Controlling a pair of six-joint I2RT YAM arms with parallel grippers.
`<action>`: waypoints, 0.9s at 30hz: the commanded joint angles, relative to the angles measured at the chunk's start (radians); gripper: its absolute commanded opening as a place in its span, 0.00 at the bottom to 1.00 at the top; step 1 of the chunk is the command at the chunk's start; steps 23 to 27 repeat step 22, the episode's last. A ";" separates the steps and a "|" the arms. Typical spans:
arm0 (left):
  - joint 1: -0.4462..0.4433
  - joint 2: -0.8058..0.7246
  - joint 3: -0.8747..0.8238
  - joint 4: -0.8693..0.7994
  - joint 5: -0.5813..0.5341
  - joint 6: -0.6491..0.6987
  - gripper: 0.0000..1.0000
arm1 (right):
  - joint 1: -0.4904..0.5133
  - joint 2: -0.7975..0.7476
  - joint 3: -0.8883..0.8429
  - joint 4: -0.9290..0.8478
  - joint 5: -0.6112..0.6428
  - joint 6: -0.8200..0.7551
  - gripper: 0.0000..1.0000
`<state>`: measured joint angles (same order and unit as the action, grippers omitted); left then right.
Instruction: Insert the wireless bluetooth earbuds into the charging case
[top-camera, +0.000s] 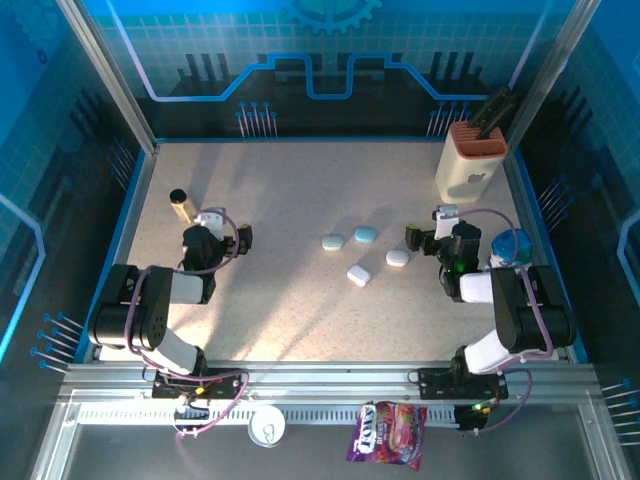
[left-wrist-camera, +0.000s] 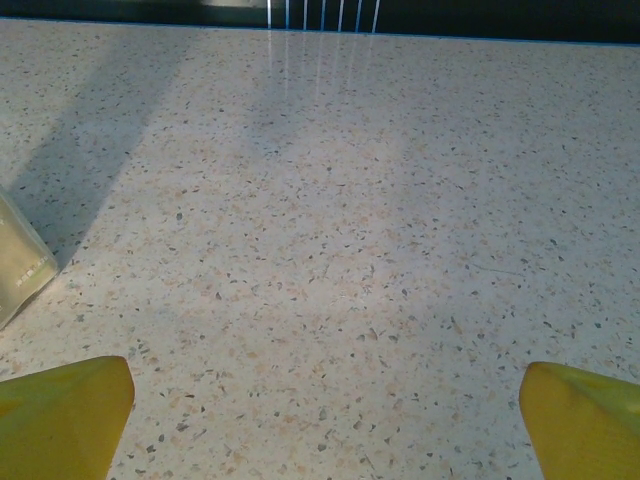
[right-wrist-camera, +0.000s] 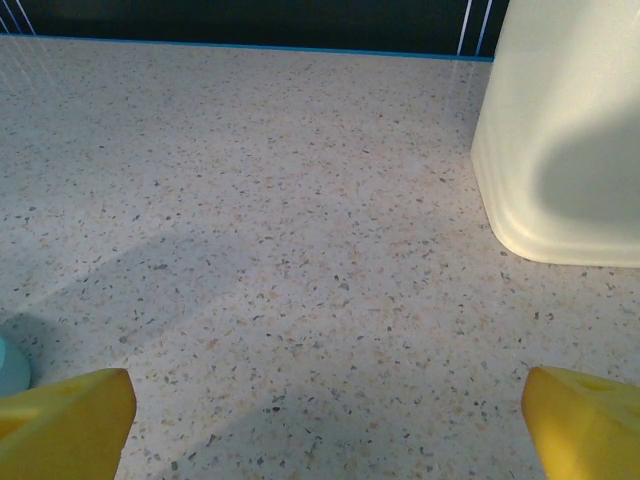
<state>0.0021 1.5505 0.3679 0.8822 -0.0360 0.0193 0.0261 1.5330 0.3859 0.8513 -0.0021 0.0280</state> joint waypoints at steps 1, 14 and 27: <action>0.009 0.002 0.017 0.038 0.017 -0.021 0.99 | 0.012 0.009 0.004 0.058 0.032 -0.018 1.00; 0.007 0.003 0.021 0.032 0.033 -0.016 0.99 | 0.034 0.010 0.016 0.035 0.065 -0.037 1.00; 0.009 0.003 0.018 0.037 0.035 -0.017 0.99 | 0.036 0.009 0.013 0.038 0.064 -0.042 1.00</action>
